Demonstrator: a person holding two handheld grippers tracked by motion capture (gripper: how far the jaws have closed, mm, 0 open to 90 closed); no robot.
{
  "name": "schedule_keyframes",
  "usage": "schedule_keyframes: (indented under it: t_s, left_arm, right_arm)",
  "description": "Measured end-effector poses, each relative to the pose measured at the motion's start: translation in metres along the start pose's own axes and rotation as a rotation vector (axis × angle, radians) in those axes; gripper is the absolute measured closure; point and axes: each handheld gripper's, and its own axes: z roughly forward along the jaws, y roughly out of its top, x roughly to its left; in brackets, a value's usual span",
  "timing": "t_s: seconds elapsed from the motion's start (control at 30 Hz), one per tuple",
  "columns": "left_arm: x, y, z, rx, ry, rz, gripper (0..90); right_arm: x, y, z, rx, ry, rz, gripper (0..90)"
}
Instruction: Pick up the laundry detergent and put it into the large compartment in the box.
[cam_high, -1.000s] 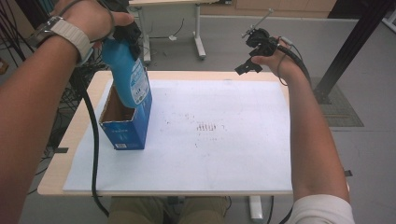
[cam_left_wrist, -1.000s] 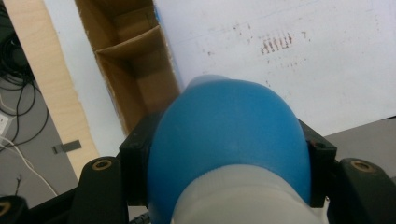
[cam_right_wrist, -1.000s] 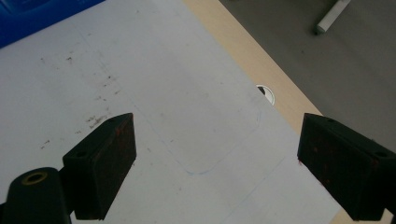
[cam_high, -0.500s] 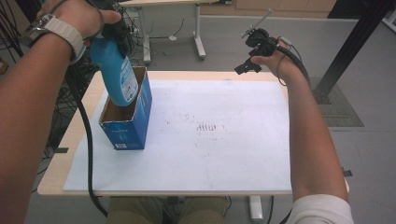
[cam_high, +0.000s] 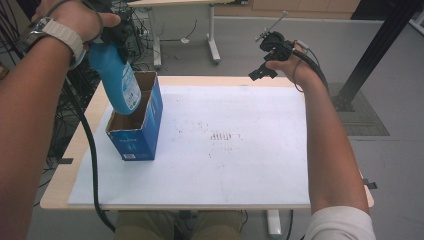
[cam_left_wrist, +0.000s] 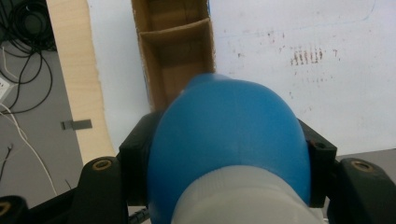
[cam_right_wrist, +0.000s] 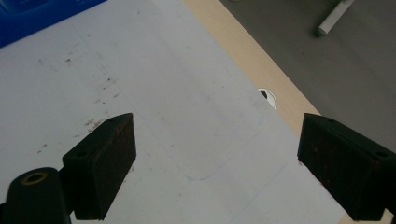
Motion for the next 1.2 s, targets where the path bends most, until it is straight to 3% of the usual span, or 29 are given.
schedule_keyframes:
  t_s: [0.27, 0.73, 1.2]
  left_arm:
    - [0.004, 0.003, 0.003, 0.002, 0.006, -0.015, 38.0]
    - [0.014, 0.01, 0.022, 0.01, 0.002, -0.04, 38.0]
    - [0.015, 0.014, 0.037, 0.006, 0.016, -0.037, 37.9]
  right_arm:
    - [0.0, 0.0, 0.0, 0.001, -0.004, -0.001, 11.7]
    - [-0.001, -0.001, 0.002, 0.007, -0.003, 0.001, 11.7]
    - [-0.001, -0.002, 0.005, 0.014, -0.002, 0.007, 11.6]
